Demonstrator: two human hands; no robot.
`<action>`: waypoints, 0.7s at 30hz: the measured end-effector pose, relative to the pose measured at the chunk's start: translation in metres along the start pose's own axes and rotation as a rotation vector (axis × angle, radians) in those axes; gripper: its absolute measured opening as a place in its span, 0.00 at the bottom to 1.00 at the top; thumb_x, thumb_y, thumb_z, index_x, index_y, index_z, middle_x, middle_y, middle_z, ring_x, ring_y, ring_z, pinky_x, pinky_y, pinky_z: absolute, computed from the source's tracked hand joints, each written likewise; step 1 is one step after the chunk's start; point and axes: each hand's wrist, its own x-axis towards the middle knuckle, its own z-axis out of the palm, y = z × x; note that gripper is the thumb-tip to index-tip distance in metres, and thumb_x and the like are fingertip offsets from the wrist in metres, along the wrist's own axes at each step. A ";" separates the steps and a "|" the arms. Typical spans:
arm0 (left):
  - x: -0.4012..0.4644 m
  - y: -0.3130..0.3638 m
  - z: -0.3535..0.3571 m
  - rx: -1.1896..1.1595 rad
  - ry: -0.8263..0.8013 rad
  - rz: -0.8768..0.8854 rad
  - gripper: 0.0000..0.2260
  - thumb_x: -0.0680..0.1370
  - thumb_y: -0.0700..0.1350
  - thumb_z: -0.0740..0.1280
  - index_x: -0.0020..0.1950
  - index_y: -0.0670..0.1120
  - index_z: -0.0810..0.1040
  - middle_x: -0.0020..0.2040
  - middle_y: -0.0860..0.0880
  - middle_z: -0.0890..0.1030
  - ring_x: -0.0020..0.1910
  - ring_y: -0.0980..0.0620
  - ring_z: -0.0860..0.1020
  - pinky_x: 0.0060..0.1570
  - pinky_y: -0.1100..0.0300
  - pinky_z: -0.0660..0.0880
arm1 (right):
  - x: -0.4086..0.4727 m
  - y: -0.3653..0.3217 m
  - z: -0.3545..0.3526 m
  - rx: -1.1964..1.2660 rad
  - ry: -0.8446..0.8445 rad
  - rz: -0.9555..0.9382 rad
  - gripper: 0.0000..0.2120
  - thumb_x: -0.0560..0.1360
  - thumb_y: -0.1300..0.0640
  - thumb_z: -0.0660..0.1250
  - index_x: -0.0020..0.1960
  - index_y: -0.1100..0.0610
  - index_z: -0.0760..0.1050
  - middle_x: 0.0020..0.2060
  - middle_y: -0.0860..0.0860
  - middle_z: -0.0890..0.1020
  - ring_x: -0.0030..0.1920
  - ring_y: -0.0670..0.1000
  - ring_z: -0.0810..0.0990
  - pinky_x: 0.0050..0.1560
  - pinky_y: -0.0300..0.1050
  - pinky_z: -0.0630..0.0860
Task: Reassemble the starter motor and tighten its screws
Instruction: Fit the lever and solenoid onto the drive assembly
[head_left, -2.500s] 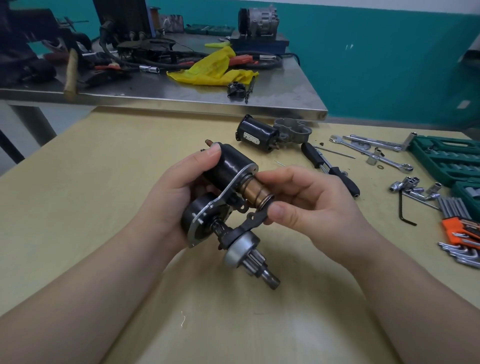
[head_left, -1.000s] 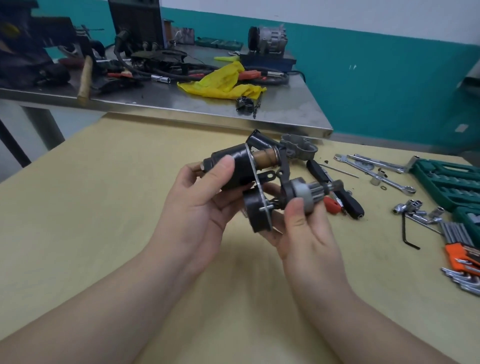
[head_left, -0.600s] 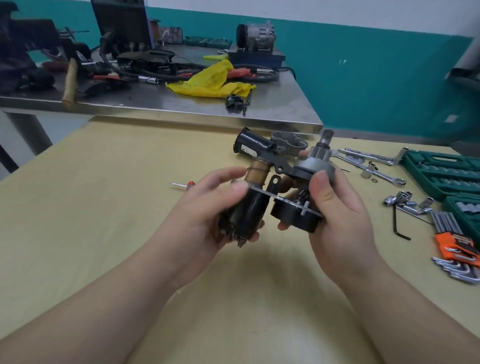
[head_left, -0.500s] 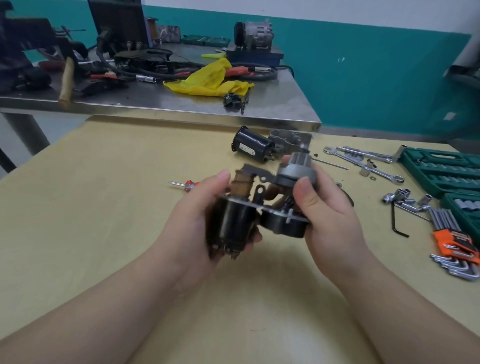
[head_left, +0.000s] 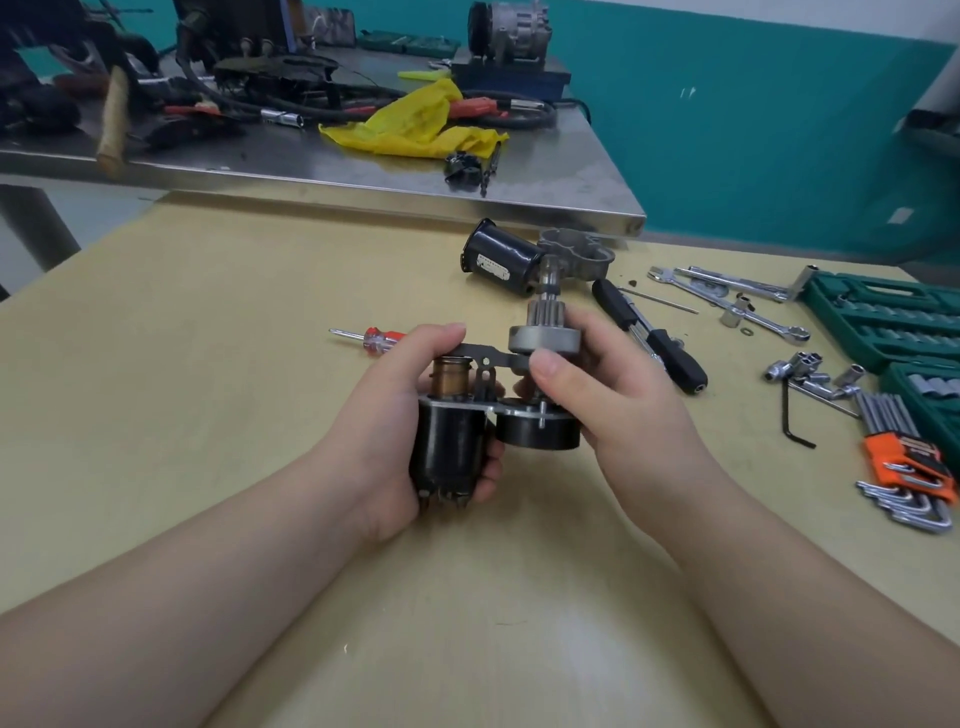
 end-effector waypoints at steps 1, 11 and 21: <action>0.001 0.001 0.001 0.008 0.017 -0.001 0.24 0.74 0.65 0.72 0.43 0.43 0.86 0.38 0.36 0.81 0.29 0.41 0.80 0.31 0.52 0.79 | 0.001 0.002 0.002 0.014 0.019 0.014 0.15 0.78 0.51 0.73 0.64 0.49 0.81 0.49 0.45 0.87 0.50 0.46 0.87 0.50 0.43 0.83; 0.004 0.001 0.001 0.086 0.038 -0.018 0.25 0.75 0.66 0.70 0.38 0.44 0.88 0.36 0.37 0.82 0.29 0.41 0.81 0.32 0.53 0.80 | 0.002 0.007 0.004 0.089 0.024 0.121 0.17 0.79 0.52 0.70 0.67 0.52 0.78 0.50 0.53 0.87 0.52 0.56 0.87 0.62 0.70 0.81; 0.007 0.002 -0.003 0.068 -0.013 -0.017 0.29 0.73 0.70 0.72 0.41 0.43 0.87 0.38 0.38 0.82 0.31 0.41 0.80 0.33 0.51 0.79 | 0.004 0.004 0.001 0.151 -0.036 0.104 0.19 0.77 0.55 0.72 0.67 0.54 0.79 0.49 0.51 0.87 0.51 0.53 0.86 0.52 0.51 0.83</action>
